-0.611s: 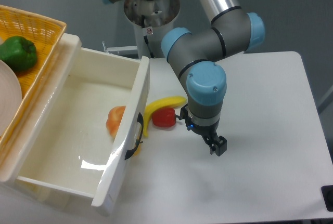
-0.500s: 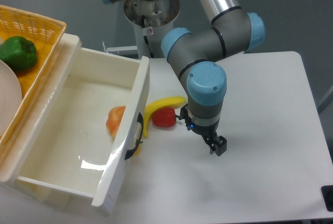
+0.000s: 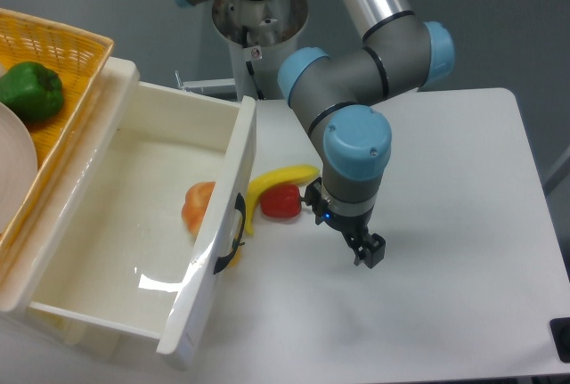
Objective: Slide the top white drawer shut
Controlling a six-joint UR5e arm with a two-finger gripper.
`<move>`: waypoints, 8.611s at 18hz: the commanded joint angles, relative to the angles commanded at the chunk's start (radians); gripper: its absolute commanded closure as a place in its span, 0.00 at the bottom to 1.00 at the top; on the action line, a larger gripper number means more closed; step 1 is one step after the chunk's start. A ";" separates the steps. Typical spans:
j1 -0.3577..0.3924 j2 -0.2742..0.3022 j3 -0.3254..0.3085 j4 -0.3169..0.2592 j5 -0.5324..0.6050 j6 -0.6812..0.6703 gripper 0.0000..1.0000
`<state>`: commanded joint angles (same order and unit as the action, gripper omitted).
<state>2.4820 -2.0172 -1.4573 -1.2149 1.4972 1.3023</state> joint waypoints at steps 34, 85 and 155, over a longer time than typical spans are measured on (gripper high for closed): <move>0.020 0.015 -0.006 -0.186 -0.489 -0.526 1.00; -0.029 0.069 -0.034 -0.196 -0.541 -0.626 1.00; -0.245 0.129 -0.115 -0.212 -0.546 -0.683 1.00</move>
<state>2.2366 -1.8883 -1.5723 -1.4266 0.9511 0.6197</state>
